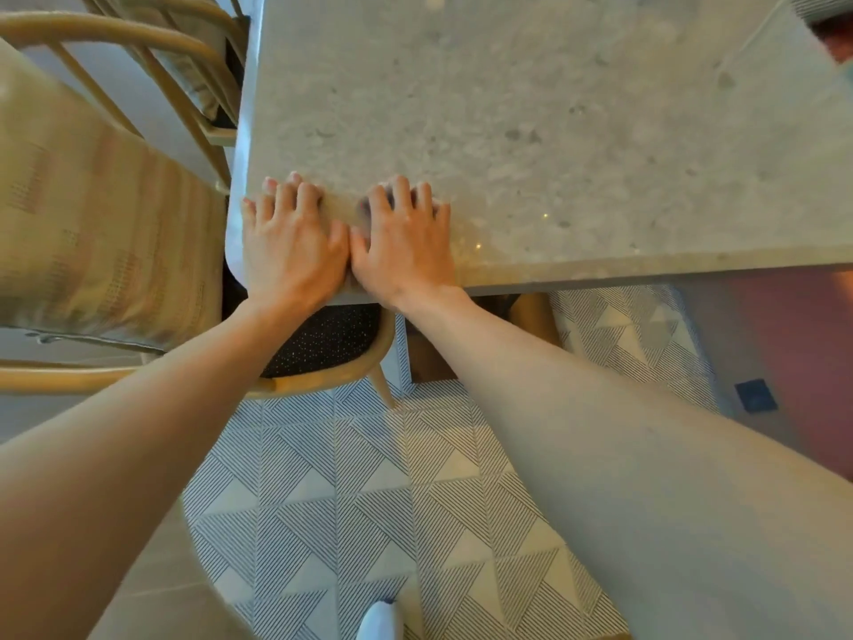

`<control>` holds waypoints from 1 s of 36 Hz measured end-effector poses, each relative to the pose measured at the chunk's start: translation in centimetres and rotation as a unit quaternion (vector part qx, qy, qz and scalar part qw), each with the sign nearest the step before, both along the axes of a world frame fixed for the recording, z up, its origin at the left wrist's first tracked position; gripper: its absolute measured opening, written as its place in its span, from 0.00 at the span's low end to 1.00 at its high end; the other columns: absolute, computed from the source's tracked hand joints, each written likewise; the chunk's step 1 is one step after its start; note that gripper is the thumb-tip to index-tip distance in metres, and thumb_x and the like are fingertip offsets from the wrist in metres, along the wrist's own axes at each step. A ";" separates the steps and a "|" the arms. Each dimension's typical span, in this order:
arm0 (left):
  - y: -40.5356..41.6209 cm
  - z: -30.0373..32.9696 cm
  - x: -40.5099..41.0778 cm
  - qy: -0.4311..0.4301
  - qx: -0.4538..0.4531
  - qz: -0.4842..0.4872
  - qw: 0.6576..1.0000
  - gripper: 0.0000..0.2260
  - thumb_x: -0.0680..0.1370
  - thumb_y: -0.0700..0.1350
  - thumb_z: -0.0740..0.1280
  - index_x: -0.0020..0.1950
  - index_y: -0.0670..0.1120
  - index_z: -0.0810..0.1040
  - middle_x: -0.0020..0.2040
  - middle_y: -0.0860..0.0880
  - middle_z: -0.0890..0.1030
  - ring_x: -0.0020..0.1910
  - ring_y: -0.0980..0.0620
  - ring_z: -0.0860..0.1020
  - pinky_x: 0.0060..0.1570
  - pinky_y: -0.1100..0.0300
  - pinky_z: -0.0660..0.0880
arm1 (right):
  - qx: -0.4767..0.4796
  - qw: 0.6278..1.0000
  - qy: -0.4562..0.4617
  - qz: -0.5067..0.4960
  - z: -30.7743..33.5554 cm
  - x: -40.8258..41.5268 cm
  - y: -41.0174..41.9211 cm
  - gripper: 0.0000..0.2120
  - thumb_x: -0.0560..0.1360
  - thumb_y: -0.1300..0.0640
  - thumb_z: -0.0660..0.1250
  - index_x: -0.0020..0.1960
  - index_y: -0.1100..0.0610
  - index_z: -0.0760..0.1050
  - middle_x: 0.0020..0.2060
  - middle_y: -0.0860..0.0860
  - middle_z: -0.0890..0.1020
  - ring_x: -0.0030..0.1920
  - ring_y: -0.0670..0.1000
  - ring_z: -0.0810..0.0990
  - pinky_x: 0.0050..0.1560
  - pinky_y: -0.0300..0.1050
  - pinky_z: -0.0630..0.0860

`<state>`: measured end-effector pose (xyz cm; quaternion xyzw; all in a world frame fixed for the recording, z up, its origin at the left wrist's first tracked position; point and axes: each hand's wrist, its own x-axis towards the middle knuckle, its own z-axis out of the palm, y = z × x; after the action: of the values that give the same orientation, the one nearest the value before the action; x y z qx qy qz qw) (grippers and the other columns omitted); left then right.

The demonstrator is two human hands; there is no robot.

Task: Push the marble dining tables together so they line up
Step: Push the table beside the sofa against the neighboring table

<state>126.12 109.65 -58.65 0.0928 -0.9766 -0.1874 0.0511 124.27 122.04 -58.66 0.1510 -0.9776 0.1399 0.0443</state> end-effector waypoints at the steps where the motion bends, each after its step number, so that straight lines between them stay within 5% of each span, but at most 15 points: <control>1: 0.5 1.1 -0.2 -0.026 0.058 0.018 0.998 0.20 0.82 0.48 0.58 0.71 0.41 0.70 0.73 0.38 0.70 0.74 0.38 0.65 0.75 0.44 0.59 | -0.052 0.996 -0.068 0.008 1.2 -0.2 0.7 0.21 0.81 0.45 0.58 0.68 0.55 0.72 0.67 0.53 0.73 0.67 0.56 0.69 0.66 0.52 0.66; 3: 2.3 4.0 -0.2 -0.046 0.247 0.040 0.967 0.18 0.83 0.48 0.59 0.70 0.43 0.72 0.69 0.41 0.74 0.68 0.44 0.71 0.71 0.47 0.66 | -0.208 0.959 -0.191 -0.005 4.2 -0.2 2.6 0.19 0.82 0.47 0.61 0.69 0.55 0.73 0.67 0.53 0.74 0.69 0.54 0.70 0.70 0.53 0.67; 6: 7.6 9.0 0.9 -0.018 0.437 0.005 0.899 0.13 0.84 0.44 0.58 0.67 0.42 0.73 0.62 0.47 0.77 0.60 0.52 0.75 0.62 0.51 0.73 | -0.409 0.884 -0.211 -0.079 9.1 0.7 7.1 0.13 0.82 0.50 0.62 0.62 0.54 0.77 0.59 0.51 0.80 0.61 0.51 0.78 0.62 0.49 0.75; 10: 16.0 15.1 2.0 0.007 0.509 -0.069 0.858 0.08 0.85 0.45 0.58 0.60 0.49 0.75 0.56 0.51 0.80 0.56 0.52 0.79 0.54 0.54 0.76 | -0.554 0.794 -0.211 -0.137 15.3 2.4 14.4 0.12 0.83 0.50 0.60 0.59 0.54 0.78 0.56 0.51 0.83 0.58 0.52 0.82 0.59 0.50 0.78; 15: 26.6 22.0 2.3 0.009 0.529 -0.117 0.841 0.12 0.84 0.48 0.59 0.65 0.48 0.76 0.62 0.47 0.81 0.61 0.49 0.80 0.56 0.54 0.78 | -0.614 0.756 -0.160 -0.163 22.4 3.9 25.9 0.12 0.84 0.54 0.58 0.57 0.54 0.80 0.52 0.50 0.85 0.53 0.49 0.85 0.57 0.51 0.80; 22: 41.0 28.2 1.1 0.025 0.549 -0.133 0.825 0.10 0.85 0.43 0.57 0.63 0.48 0.76 0.59 0.47 0.80 0.57 0.52 0.80 0.49 0.67 0.78 | -0.597 0.773 -0.142 -0.158 28.1 2.3 39.9 0.16 0.85 0.54 0.56 0.61 0.59 0.80 0.56 0.56 0.84 0.57 0.54 0.83 0.60 0.55 0.80; 28: 49.6 31.7 -2.2 0.038 0.548 -0.099 0.830 0.13 0.85 0.47 0.56 0.65 0.48 0.77 0.61 0.46 0.81 0.60 0.49 0.80 0.60 0.52 0.78 | -0.584 0.788 -0.151 -0.124 31.7 -1.5 48.3 0.15 0.84 0.53 0.57 0.60 0.57 0.81 0.55 0.52 0.85 0.57 0.52 0.83 0.59 0.55 0.79; 36: 58.0 32.8 -8.9 0.072 0.553 -0.071 0.827 0.11 0.85 0.42 0.57 0.61 0.42 0.77 0.57 0.43 0.81 0.53 0.49 0.80 0.55 0.55 0.77 | -0.581 0.793 -0.145 -0.110 31.7 -8.9 55.8 0.15 0.84 0.54 0.58 0.61 0.58 0.80 0.54 0.51 0.85 0.55 0.50 0.83 0.54 0.50 0.79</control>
<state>117.20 167.66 -25.88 0.0217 -0.7072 -0.7051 0.0483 115.37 177.81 -26.91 -0.0338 -0.7173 0.6959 -0.0034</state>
